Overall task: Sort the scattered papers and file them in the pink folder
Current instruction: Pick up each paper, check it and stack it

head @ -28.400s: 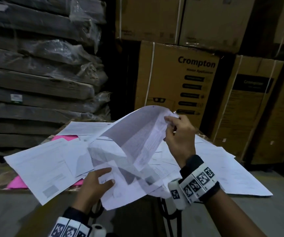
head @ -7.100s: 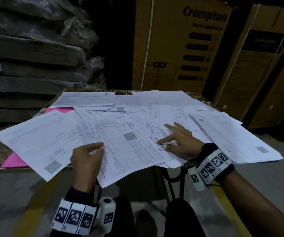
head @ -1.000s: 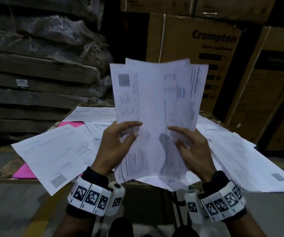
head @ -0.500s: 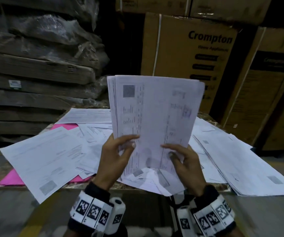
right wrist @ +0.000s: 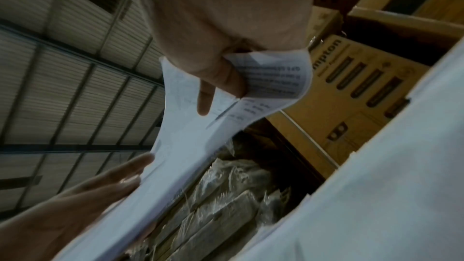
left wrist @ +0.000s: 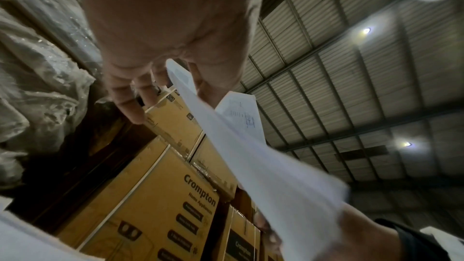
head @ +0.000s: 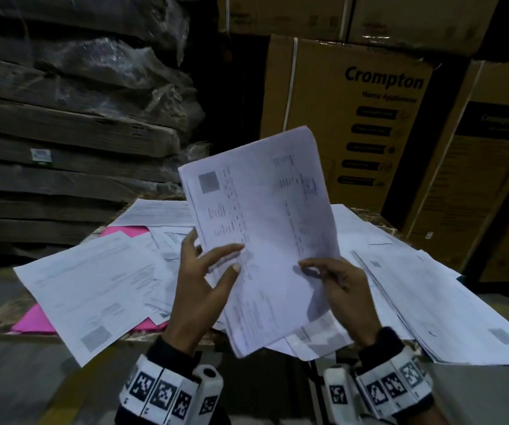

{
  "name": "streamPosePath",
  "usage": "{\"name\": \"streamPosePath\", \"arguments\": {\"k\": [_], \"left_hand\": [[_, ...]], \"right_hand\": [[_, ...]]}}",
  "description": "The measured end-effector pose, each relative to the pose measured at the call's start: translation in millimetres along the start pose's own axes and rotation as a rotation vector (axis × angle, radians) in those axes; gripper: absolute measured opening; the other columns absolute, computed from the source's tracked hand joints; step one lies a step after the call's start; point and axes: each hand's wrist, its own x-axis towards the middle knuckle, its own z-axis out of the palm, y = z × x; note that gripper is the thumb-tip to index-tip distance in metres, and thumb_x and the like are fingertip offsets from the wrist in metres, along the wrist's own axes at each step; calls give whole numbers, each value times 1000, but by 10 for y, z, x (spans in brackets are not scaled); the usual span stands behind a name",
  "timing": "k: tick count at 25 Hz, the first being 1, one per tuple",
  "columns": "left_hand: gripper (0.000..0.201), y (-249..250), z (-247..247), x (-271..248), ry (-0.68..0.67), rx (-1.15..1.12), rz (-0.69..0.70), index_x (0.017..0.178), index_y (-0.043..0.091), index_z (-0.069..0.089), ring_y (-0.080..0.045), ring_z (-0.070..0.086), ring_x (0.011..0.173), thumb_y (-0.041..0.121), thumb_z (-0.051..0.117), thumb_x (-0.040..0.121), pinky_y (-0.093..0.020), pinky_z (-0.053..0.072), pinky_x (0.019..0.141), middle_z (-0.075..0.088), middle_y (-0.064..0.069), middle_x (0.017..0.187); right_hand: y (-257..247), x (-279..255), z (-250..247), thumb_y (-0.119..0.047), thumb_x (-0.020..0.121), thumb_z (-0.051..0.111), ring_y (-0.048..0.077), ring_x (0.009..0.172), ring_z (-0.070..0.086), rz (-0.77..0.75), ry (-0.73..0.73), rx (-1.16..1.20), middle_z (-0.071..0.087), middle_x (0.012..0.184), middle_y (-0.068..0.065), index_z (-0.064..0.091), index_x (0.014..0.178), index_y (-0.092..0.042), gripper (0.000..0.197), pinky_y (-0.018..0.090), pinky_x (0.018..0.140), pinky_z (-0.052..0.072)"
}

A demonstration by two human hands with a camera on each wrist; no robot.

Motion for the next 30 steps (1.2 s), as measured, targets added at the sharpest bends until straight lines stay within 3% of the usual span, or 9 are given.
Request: {"name": "streamPosePath", "arguments": {"k": [5, 7, 10, 13, 15, 17, 21, 24, 30], "left_hand": [[35, 246, -178, 96, 93, 189, 10, 111, 38, 70, -19, 17, 146, 20, 79, 83, -30, 28, 111, 1, 9, 164], [30, 354, -232, 117, 105, 201, 15, 106, 37, 72, -21, 16, 148, 20, 81, 82, -25, 26, 113, 11, 3, 164], [16, 459, -307, 120, 35, 249, 59, 94, 40, 74, -22, 30, 144, 34, 79, 79, -48, 32, 111, 36, 3, 156], [16, 510, -363, 80, -126, 115, -10, 86, 36, 74, -9, 53, 118, 23, 81, 81, -25, 54, 86, 58, 6, 127], [23, 487, -394, 53, -170, 61, -24, 83, 31, 75, -2, 61, 98, 9, 80, 80, -13, 52, 69, 67, 11, 105], [26, 428, -403, 37, -143, 44, -34, 83, 27, 78, -1, 67, 86, 2, 80, 78, -10, 50, 69, 74, 13, 94], [25, 302, -379, -18, -29, -28, -113, 83, 21, 79, -1, 70, 81, -3, 80, 76, -10, 50, 70, 76, 14, 84], [29, 221, -415, -45, 90, -58, -137, 83, 25, 77, -2, 70, 85, -3, 80, 76, -8, 50, 72, 75, 12, 88], [27, 242, -302, -59, 179, -109, -66, 94, 29, 73, -9, 68, 101, 6, 77, 81, -15, 56, 82, 73, 2, 106]], "right_hand": [[-272, 324, -327, -1, 80, 51, 6, 97, 70, -61, -128, -167, 77, 97, -3, 78, 89, -23, 36, 19, 90, 54], [-327, 370, -430, 15, 78, 50, 7, 93, 71, -39, -248, -252, 77, 94, -3, 80, 87, -13, 42, 21, 86, 56], [-418, 324, -556, 30, 71, 42, 5, 86, 72, -9, -391, -277, 77, 92, 0, 81, 85, -6, 55, 16, 79, 55], [-452, 191, -610, 31, 70, 41, 7, 86, 73, 6, -444, -263, 77, 92, 3, 80, 86, -4, 55, 18, 82, 56], [-423, 124, -625, 30, 72, 43, 5, 87, 72, 13, -436, -279, 77, 92, 0, 80, 88, -6, 54, 15, 82, 55], [-370, 73, -640, 27, 75, 49, 2, 90, 71, -20, -407, -318, 77, 94, -5, 81, 91, -8, 51, 14, 82, 53], [-202, -29, -720, 17, 87, 56, 4, 89, 67, 5, -233, -291, 75, 96, -4, 79, 95, -13, 39, 15, 68, 50], [-129, -98, -728, 8, 90, 63, 18, 77, 68, 84, -60, -144, 76, 98, -4, 78, 98, -14, 28, 26, 63, 53], [-194, -143, -544, 9, 88, 64, 14, 116, 64, 64, 14, 28, 71, 119, -4, 73, 112, -15, 35, 34, 96, 55]]}}
